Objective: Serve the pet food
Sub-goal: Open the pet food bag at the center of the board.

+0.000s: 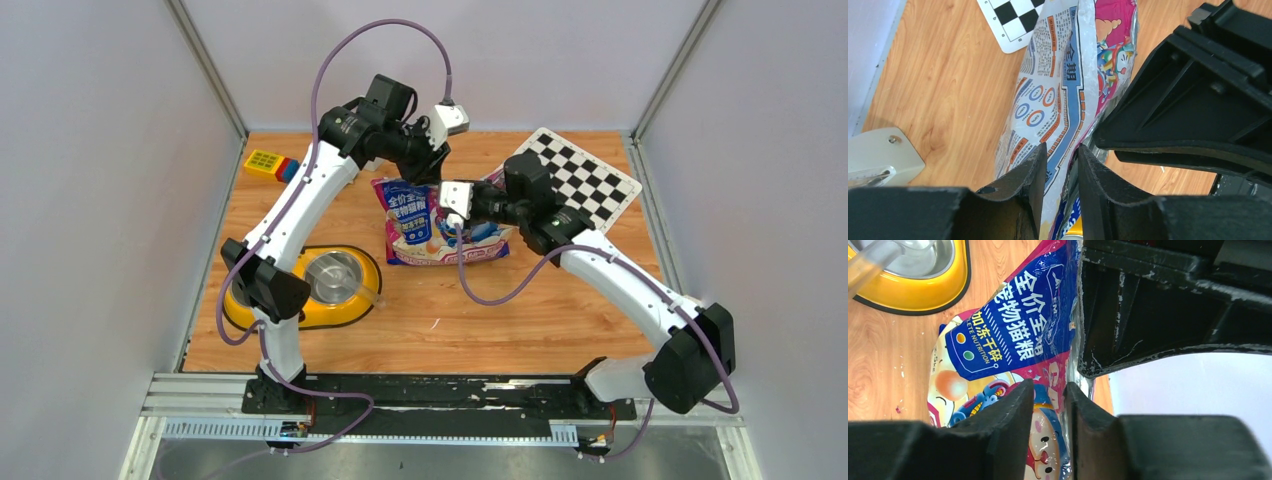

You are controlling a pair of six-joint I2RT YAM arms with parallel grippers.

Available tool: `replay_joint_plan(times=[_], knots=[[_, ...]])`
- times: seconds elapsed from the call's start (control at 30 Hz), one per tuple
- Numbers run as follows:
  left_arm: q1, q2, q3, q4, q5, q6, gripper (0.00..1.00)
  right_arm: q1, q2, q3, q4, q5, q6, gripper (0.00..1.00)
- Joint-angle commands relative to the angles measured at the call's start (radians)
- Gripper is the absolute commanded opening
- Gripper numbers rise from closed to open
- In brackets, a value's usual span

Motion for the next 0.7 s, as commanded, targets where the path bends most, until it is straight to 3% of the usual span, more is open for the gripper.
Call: replay_joint_plan(times=[0.0,0.23,0.33,0.43,0.67], knots=[[0.003,-0.023,0.0,-0.012,-0.002,-0.015,0.36,0.006,0.021,0.031,0.036,0.012,0.002,0.26],[0.002,-0.023,0.002,0.003,0.008,-0.034,0.3,0.01,0.023,-0.011,0.096,0.051,-0.001,0.0],[0.002,-0.023,-0.002,0.009,-0.002,-0.041,0.21,0.016,0.018,-0.012,0.113,0.077,0.005,0.0],[0.003,-0.027,-0.007,0.04,-0.047,-0.072,0.01,0.017,0.001,-0.01,0.083,0.061,0.011,0.0],[0.003,-0.085,-0.058,0.184,-0.192,-0.176,0.0,0.018,-0.071,-0.03,-0.022,-0.05,0.044,0.0]])
